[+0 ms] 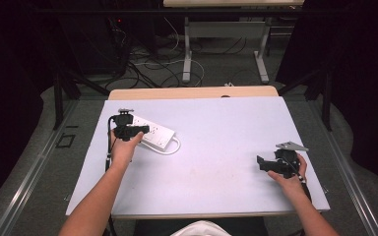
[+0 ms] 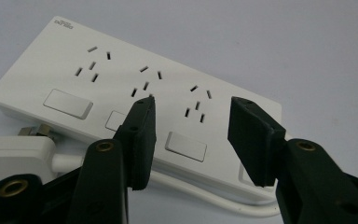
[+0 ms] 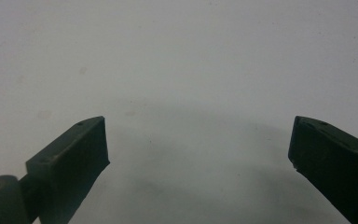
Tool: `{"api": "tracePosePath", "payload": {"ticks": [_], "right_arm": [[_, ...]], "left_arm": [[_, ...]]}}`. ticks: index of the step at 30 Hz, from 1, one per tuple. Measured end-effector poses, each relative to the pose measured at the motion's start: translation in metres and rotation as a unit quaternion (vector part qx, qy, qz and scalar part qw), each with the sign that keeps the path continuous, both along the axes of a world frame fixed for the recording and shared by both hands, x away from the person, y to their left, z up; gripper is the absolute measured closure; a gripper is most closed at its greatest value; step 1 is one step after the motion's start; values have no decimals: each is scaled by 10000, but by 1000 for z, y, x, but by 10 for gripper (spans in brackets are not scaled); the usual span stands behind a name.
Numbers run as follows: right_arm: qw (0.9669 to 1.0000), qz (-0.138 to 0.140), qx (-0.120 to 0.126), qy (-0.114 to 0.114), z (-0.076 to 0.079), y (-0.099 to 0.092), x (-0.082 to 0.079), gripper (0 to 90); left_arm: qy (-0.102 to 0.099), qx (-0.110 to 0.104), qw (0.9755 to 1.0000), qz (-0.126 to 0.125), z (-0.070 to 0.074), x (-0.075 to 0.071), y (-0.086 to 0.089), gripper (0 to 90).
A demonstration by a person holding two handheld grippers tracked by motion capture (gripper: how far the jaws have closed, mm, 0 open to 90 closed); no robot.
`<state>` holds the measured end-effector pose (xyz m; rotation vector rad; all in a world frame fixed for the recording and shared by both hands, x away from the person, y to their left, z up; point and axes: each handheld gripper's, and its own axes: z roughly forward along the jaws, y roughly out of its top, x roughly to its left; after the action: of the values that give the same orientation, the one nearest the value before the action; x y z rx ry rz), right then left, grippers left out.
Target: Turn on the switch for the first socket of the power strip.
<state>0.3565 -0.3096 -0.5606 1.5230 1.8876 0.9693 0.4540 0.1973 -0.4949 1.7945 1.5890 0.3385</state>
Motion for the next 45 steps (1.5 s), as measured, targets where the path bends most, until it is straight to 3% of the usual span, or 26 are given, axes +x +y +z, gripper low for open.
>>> {"api": "tracePosePath", "payload": {"ticks": [5, 6, 12, 19, 27, 30, 36, 40, 45], "right_arm": [[10000, -11, 16, 7, 0, 0, 0, 41], [10000, -4, 3, 2, 0, 0, 0, 41], [10000, -10, 1, 7, 0, 0, 0, 41], [10000, -23, 6, 11, 0, 0, 0, 40], [10000, -22, -5, 12, 0, 0, 0, 41], [10000, -22, -4, 11, 0, 0, 0, 41], [10000, -21, 6, 18, -1, 0, 0, 40], [10000, -21, 7, 20, -1, 0, 0, 41], [10000, -16, -9, 14, -1, 0, 0, 41]], "left_arm": [[-153, 21, 9999, -4, 3, -3, 1, 485], [-115, 22, 9999, -53, 4, -4, 1, 475], [-410, 79, 9985, -344, 11, -12, -4, 441], [-555, 144, 9960, -690, 18, -22, -9, 411], [-712, 199, 9946, -730, 21, -28, -10, 365], [-729, 96, 9949, -693, 22, -30, -9, 328], [-838, 194, 9933, -777, 23, -33, -7, 253], [-779, 20, 9940, -774, 25, -36, -9, 207], [-847, 109, 9930, -812, 28, -41, -11, 162]]}}
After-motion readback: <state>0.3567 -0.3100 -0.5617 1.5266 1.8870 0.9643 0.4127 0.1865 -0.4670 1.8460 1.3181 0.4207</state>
